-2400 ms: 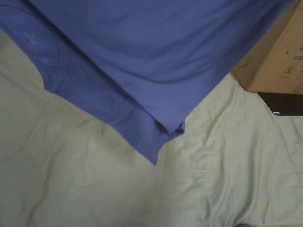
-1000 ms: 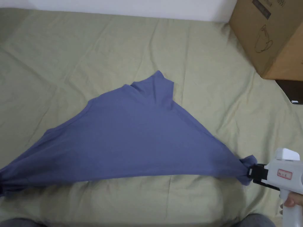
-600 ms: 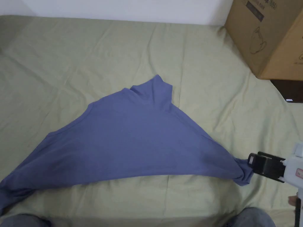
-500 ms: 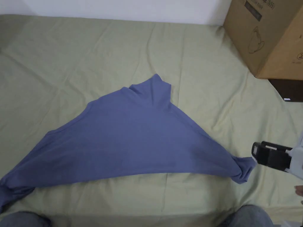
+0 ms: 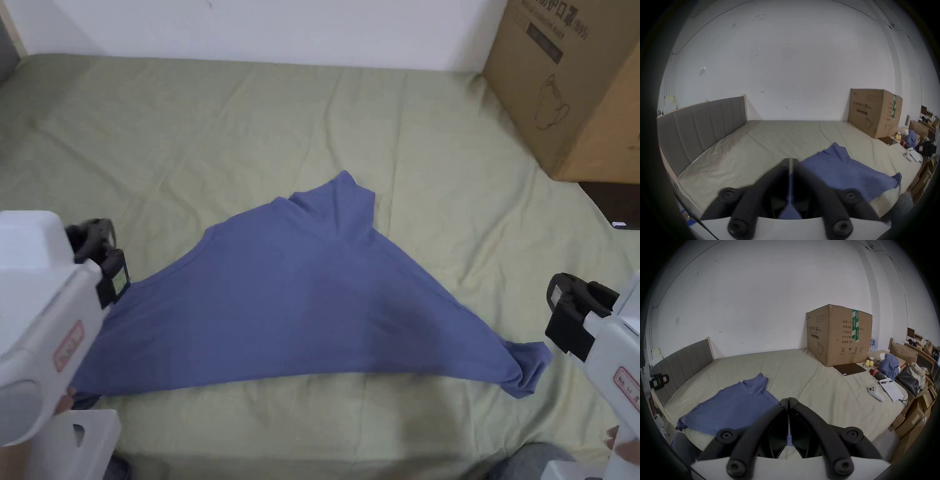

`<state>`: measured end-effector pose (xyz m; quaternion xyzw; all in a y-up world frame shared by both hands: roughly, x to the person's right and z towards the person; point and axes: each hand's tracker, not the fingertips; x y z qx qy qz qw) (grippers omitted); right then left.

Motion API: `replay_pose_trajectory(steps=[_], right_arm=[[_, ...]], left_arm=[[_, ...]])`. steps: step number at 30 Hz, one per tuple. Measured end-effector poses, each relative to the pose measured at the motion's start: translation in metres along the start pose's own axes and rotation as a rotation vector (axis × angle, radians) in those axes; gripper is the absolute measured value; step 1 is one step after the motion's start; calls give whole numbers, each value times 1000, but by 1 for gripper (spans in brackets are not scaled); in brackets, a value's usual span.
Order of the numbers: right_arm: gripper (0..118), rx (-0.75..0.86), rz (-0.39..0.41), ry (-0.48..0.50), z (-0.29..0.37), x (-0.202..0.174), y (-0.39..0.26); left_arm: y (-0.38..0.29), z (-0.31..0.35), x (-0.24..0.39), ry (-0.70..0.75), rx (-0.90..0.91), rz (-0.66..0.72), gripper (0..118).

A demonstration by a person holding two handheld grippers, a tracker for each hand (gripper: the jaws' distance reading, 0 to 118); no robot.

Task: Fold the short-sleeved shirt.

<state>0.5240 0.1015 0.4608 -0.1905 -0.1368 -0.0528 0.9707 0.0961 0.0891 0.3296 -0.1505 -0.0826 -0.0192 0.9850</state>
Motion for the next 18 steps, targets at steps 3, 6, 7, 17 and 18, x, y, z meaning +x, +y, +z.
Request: replay_pose_trajectory(steps=[3,6,7,17,18], right_arm=[[0,-38,-6,39,-2,1,-2],[0,-36,15,28,-4,0,-1],[0,-38,14,33,-5,1,0],[0,-63,29,55,-25,0,19],[0,-62,29,54,-28,1,22]], left_arm=[[-3,2,8,-22,-38,-22,0],[-5,2,9,-37,-51,-5,0],[-5,0,9,-35,-51,5,0],[38,-70,12,-134,-139,26,0],[47,-85,15,-156,-167,33,0]])
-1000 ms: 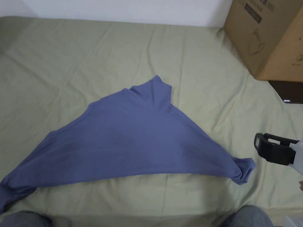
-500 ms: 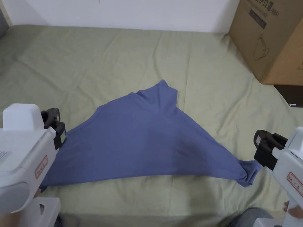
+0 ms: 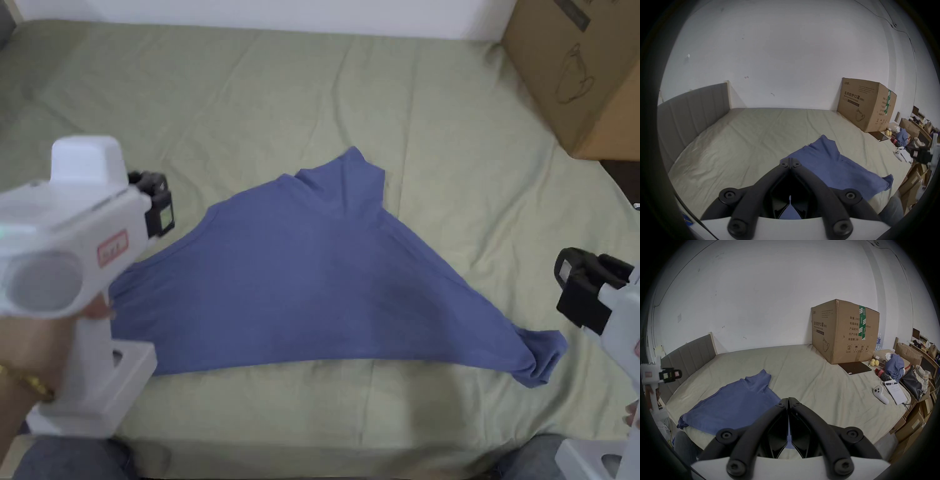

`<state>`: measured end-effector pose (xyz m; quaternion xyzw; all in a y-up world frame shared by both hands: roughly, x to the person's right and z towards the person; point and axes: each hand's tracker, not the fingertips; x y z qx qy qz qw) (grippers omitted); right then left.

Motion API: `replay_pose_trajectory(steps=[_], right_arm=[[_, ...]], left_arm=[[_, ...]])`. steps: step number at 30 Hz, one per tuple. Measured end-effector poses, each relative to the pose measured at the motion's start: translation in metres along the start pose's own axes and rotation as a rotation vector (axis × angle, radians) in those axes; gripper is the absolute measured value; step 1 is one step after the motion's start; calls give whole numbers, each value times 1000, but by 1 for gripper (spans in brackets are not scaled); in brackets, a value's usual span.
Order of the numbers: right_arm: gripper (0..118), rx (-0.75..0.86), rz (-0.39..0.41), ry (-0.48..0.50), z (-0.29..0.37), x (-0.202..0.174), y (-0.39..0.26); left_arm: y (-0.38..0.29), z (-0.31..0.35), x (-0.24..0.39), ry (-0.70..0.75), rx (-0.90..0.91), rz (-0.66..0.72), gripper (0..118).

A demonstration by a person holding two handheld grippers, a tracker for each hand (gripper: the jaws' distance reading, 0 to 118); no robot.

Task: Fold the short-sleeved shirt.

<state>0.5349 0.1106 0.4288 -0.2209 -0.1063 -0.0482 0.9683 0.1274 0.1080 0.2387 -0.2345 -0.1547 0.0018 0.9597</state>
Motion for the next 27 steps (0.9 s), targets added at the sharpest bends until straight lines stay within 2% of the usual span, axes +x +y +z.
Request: replay_pose_trajectory(steps=[4,5,8,9,10,15,19,23,25,27], right_arm=[[0,-1,-3,-4,-12,3,13],[0,-4,-3,-2,-14,4,16],[0,-14,14,-19,-23,7,23],[0,-17,32,-31,-26,8,25],[0,-15,34,-35,-29,12,25],[0,-56,18,-65,-52,29,23],[0,-98,2,-93,-72,40,13],[0,-152,-47,-114,-93,53,0],[0,-171,-55,-119,-101,59,-6],[0,-185,-61,-127,-109,63,-11]], left_arm=[[36,-63,16,2,-39,-39,11],[45,-83,20,-14,-72,-37,30],[66,-147,30,-34,-198,-52,101],[71,-168,34,-24,-223,-79,113],[74,-185,39,-23,-238,-101,118],[80,-288,59,-54,-423,-161,118],[68,-343,80,-55,-555,-211,118],[42,-387,91,-50,-620,-260,118],[30,-396,96,-69,-655,-289,108],[20,-407,100,-63,-685,-326,87]])
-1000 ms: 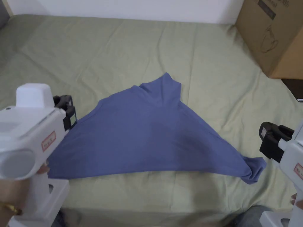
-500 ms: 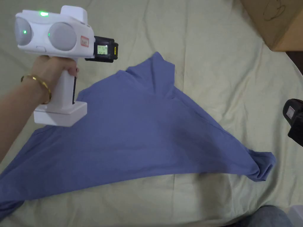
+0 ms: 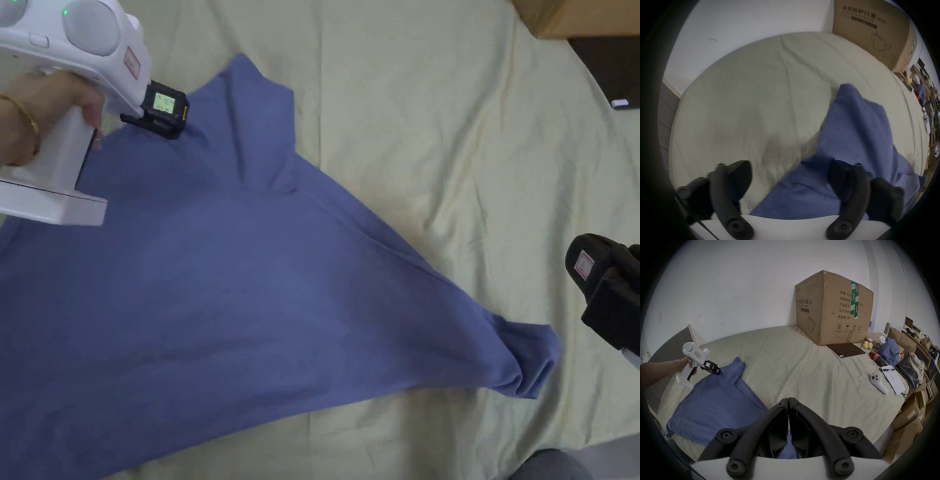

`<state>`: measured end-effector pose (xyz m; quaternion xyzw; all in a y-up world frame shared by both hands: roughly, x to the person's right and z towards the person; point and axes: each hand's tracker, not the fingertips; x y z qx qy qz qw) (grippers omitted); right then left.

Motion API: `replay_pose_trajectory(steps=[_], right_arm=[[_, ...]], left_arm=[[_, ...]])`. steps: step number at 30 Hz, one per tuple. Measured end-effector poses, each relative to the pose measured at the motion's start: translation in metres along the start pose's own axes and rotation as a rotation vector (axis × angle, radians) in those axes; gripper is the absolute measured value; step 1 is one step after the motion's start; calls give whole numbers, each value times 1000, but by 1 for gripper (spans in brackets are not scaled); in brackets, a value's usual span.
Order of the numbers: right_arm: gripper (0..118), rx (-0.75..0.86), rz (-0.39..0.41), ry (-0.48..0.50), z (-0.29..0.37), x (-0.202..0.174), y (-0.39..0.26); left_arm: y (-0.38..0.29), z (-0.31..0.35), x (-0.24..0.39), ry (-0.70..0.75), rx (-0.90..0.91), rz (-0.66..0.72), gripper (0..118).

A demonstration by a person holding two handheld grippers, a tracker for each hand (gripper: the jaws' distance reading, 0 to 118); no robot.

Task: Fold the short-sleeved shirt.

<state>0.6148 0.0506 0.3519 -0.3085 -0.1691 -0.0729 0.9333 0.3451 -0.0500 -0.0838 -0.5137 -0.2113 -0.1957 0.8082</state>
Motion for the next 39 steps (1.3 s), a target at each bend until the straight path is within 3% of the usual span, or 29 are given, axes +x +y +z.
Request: replay_pose_trajectory(steps=[2,3,4,8,16,20,21,22,23,24,25,26,31,32,33,34,37,39], right_arm=[[0,-11,-10,0,-6,4,-2],[0,-15,-13,-1,-5,3,-5],[0,-18,-14,-1,-3,2,-7],[0,-23,-28,6,-4,-1,-8],[0,-38,-20,17,12,0,2],[0,-159,-24,-23,16,13,7],[6,-185,-30,-33,14,17,6],[27,-236,-40,-48,10,21,4],[71,-290,-37,-67,6,26,2],[102,-333,-42,-61,1,30,-3],[115,-368,-65,-43,-4,33,-9],[115,-399,-82,-48,-9,35,-15],[108,-452,-111,-105,-33,35,-35],[94,-462,-136,-112,-39,36,-39],[70,-476,-158,-115,-45,36,-42],[35,-487,-166,-111,-49,36,-45],[1,-530,-197,-114,-60,34,-53],[1,-542,-218,-100,-58,35,-52]], left_arm=[[-3,-8,2,8,-19,-11,66],[-4,-6,2,-65,-12,19,54],[-4,-3,3,-51,0,13,36],[-8,11,6,-59,35,-43,0],[-19,79,8,-42,191,35,0],[-30,123,12,-41,254,48,0],[-30,129,10,-36,266,45,0],[-32,137,10,-34,276,47,0],[-34,145,11,-32,287,52,0],[-37,153,11,-37,294,60,0],[-39,158,10,-39,303,67,0],[-41,164,9,-40,311,71,0],[-51,189,10,-23,336,89,0],[-52,193,10,-21,339,99,0],[-52,194,8,-22,344,109,0],[-53,195,7,-21,346,116,0],[-55,199,4,-8,346,132,0],[-57,200,3,8,348,141,0]])
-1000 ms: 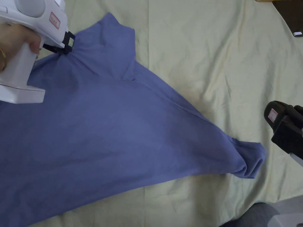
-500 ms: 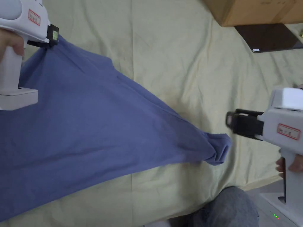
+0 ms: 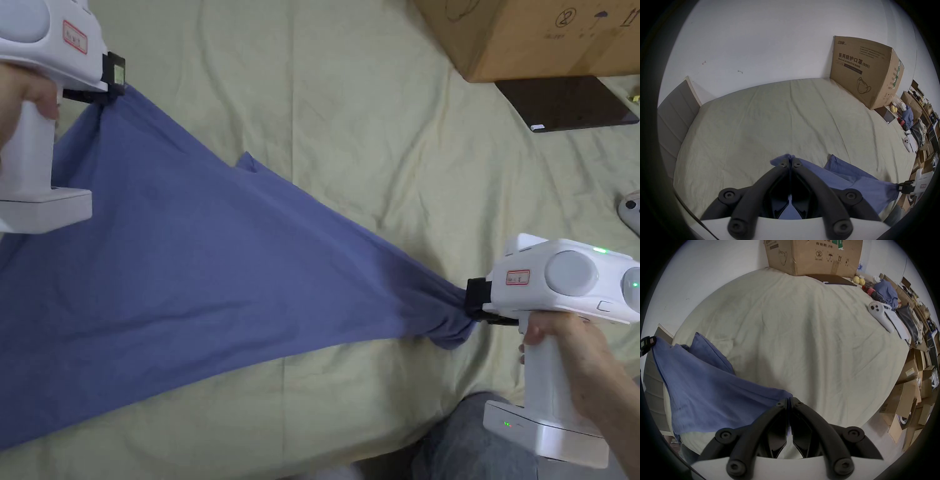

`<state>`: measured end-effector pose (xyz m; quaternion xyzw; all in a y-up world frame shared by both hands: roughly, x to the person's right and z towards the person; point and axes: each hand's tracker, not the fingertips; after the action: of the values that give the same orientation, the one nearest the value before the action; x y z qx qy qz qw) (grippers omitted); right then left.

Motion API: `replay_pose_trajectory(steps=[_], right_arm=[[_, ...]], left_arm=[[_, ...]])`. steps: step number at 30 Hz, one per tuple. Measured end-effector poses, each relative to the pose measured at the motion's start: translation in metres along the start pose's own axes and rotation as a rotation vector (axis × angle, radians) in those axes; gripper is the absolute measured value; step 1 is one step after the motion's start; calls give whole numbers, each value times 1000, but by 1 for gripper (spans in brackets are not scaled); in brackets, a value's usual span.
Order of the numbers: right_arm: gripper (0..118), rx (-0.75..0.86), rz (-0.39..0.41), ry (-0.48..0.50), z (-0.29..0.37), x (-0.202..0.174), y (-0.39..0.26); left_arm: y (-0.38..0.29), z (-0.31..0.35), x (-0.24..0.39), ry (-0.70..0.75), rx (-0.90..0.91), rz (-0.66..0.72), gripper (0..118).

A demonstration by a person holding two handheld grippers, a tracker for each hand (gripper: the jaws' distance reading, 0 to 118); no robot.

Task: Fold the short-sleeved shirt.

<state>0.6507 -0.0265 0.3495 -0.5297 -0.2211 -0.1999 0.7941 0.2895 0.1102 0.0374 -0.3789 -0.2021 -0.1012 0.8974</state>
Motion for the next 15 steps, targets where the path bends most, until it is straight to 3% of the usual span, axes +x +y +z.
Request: replay_pose_trajectory(steps=[6,9,12,15], right_arm=[[1,124,-73,146,70,13,14],[1,222,-24,205,128,11,30],[1,302,-3,309,187,3,50],[1,450,118,279,250,-19,67]], left_arm=[[-4,48,9,44,64,58,0],[2,88,2,60,142,119,0],[11,112,-42,88,247,151,0],[25,164,-70,115,370,199,0]])
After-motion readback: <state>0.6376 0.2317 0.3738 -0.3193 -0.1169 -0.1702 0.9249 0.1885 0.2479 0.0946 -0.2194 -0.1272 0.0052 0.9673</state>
